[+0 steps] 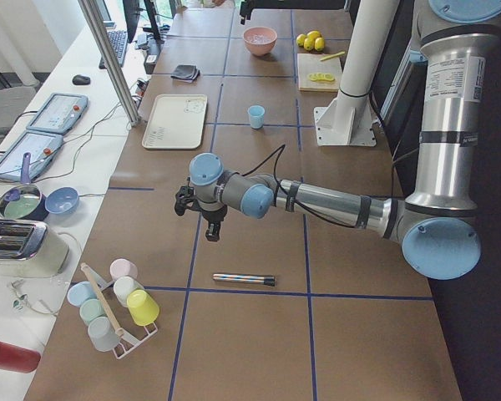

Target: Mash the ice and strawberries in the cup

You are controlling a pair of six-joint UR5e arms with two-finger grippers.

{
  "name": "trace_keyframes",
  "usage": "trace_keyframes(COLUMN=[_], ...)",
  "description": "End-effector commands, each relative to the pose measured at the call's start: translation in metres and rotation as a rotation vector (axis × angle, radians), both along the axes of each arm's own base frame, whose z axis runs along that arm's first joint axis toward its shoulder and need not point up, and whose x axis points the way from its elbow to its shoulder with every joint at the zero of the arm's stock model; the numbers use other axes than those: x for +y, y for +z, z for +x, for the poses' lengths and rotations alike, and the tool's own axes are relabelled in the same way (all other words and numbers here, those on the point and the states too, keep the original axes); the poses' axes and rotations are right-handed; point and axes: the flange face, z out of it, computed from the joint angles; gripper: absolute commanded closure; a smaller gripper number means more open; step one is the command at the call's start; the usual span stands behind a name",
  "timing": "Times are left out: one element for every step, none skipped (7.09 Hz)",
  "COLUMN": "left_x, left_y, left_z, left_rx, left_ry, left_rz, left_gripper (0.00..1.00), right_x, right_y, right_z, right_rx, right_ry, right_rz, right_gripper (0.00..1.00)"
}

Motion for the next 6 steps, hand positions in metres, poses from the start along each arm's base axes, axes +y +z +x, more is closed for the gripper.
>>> trace_keyframes(left_x=[0.003, 0.006, 0.007, 0.008, 0.000, 0.001], left_y=[0.013, 0.017, 0.024, 0.027, 0.014, 0.008], left_z=[-0.058, -0.075, -0.084, -0.087, -0.102, -0.104], left_rx=[-0.027, -0.028, -0.028, -0.027, 0.003, 0.004], left_ry=[0.037, 0.035, 0.042, 0.038, 0.005, 0.001], left_rz=[-0.011, -0.015, -0.005, -0.038, -0.089, -0.113], left_gripper=[0.25, 0.24, 0.21, 0.04, 0.00, 0.00], right_x=[-0.010, -0.008, -0.005, -0.002, 0.000, 0.007], right_y=[0.059, 0.091, 0.123, 0.152, 0.181, 0.203], right_z=[0.060, 0.088, 0.109, 0.121, 0.126, 0.139], right_rx=[-0.020, -0.013, 0.007, 0.025, 0.040, 0.053], right_ry=[-0.060, -0.076, -0.105, -0.138, -0.208, -0.269], right_rz=[0.031, 0.050, 0.073, 0.083, 0.100, 0.091], right_gripper=[0.00, 0.00, 0.00, 0.00, 0.00, 0.00])
